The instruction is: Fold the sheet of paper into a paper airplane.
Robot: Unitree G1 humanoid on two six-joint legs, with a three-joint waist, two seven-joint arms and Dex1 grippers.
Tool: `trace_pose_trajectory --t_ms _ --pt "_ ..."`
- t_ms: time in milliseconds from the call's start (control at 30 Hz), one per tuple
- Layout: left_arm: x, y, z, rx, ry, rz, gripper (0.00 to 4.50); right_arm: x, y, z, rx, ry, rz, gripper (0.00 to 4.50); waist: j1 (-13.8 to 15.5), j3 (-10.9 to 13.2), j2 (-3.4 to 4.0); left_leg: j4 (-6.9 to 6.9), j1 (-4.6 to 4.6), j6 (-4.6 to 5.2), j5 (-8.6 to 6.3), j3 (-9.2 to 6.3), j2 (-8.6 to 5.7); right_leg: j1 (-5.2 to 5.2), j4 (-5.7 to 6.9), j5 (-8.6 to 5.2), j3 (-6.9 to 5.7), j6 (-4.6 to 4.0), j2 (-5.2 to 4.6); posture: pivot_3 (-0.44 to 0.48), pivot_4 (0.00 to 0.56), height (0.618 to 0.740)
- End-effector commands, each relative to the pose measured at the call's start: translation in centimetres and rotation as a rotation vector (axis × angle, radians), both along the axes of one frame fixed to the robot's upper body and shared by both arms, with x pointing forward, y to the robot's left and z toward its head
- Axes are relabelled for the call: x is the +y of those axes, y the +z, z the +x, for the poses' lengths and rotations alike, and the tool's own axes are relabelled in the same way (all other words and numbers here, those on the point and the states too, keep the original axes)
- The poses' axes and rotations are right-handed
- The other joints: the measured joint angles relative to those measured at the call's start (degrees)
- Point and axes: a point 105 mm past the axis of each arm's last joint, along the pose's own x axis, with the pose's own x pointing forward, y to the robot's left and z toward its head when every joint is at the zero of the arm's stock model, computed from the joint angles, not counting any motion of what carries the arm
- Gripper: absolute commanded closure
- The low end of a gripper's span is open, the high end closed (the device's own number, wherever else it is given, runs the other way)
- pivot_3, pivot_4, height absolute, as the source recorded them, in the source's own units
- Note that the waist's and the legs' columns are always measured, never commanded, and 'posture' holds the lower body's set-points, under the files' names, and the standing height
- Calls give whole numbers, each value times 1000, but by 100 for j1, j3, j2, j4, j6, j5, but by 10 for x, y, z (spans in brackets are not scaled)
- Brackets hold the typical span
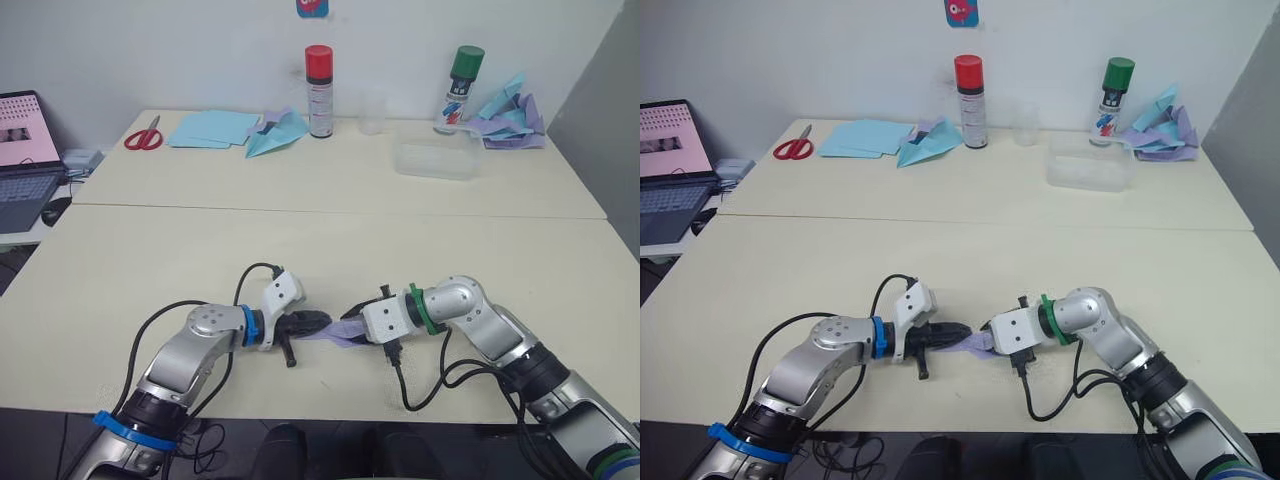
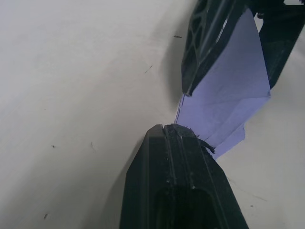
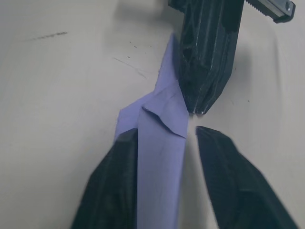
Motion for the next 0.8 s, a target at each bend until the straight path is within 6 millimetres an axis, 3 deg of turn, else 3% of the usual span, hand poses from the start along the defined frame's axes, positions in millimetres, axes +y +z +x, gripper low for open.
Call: trace_pose_trajectory --t_ms 33,300,433,533,667,800 --pt "2 -25 -10 70 -19 68 4500 -17 -13 -18 134 35 -106 2303 1 -3 0 0 2 0 0 -1 0 2 -1 0 -1 0 0 0 150 740" --pt "-2 -37 -15 49 -59 121 4500 -37 16 -22 313 -101 -45 2303 26 -4 2 1 1 0 0 -2 -4 6 -3 -1 -2 1 -5 0 150 740" --pt "-2 -40 -14 31 -60 138 4500 -23 52 -8 396 -235 184 2303 24 -5 2 3 3 0 0 -5 -2 7 -1 1 -3 3 -11 0 150 740" --pt "-2 -39 -11 19 -53 136 4500 -9 66 3 401 -315 317 2935 31 -9 9 3 5 0 0 -7 1 8 2 3 -4 6 -12 0 150 740" --pt "-2 -39 -10 12 -52 139 4500 4 44 10 307 -407 324 4394 66 -17 2 3 0 0 0 -7 -6 10 -5 2 -8 6 -11 0 150 740" --pt "0 -38 -7 3 -41 141 4500 7 20 8 286 -474 337 4453 71 -16 4 2 -5 0 0 -1 -13 6 -8 -1 -3 11 -11 0 150 740"
